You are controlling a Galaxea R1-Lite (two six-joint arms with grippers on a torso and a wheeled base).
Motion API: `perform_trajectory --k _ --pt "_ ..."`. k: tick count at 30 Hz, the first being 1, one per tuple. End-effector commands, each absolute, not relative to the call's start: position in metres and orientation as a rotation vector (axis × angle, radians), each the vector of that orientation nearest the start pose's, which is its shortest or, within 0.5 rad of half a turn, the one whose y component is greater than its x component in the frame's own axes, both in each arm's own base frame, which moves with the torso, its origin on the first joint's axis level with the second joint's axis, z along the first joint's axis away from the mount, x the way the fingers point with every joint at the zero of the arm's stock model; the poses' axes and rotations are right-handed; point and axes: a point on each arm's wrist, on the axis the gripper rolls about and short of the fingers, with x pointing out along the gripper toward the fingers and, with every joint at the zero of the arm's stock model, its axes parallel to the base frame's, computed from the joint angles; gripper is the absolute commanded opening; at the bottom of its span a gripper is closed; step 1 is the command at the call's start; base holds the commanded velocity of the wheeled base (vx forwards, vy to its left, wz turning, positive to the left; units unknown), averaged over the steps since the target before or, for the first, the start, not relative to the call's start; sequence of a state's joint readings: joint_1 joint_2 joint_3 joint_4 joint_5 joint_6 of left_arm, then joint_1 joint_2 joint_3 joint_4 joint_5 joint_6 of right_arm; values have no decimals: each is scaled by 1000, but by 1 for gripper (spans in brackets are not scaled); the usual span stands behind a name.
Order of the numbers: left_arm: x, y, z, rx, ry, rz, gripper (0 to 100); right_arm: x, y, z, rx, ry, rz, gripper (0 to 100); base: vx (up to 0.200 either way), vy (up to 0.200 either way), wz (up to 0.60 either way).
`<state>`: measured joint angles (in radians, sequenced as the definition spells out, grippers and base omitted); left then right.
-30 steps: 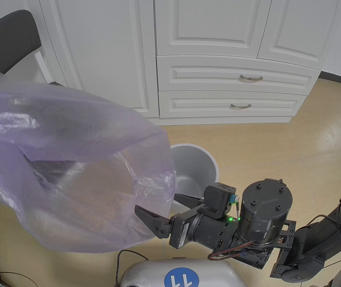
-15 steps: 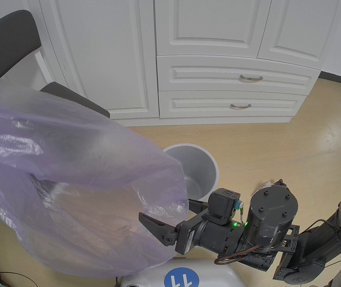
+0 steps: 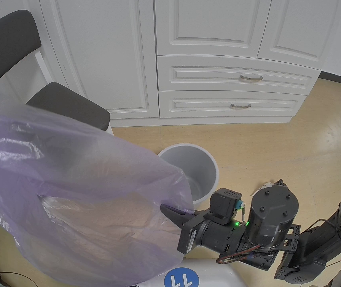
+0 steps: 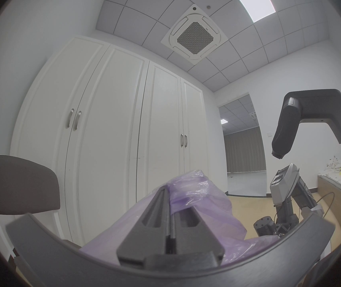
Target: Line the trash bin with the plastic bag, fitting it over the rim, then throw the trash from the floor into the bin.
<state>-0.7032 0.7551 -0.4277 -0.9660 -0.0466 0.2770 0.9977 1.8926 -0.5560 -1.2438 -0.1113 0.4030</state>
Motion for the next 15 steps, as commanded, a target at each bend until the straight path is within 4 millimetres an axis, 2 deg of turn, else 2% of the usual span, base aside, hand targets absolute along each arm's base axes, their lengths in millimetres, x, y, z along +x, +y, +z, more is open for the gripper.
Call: perform_trajectory --k 1,5,10,12,15 --pt "43 -38 279 47 -687 -639 0 181 244 138 282 168 807 0 0 0 0" --pt "58 -51 269 21 -586 -677 0 188 225 164 296 67 763 0 0 0 0" --pt "72 -65 261 -51 -475 -737 0 203 205 180 252 -23 684 0 0 0 0" --pt "74 -72 258 -97 -432 -778 0 216 193 186 181 -83 574 0 0 0 0" --pt "76 -78 256 -144 -386 -822 0 222 185 198 143 -147 448 0 0 0 0"
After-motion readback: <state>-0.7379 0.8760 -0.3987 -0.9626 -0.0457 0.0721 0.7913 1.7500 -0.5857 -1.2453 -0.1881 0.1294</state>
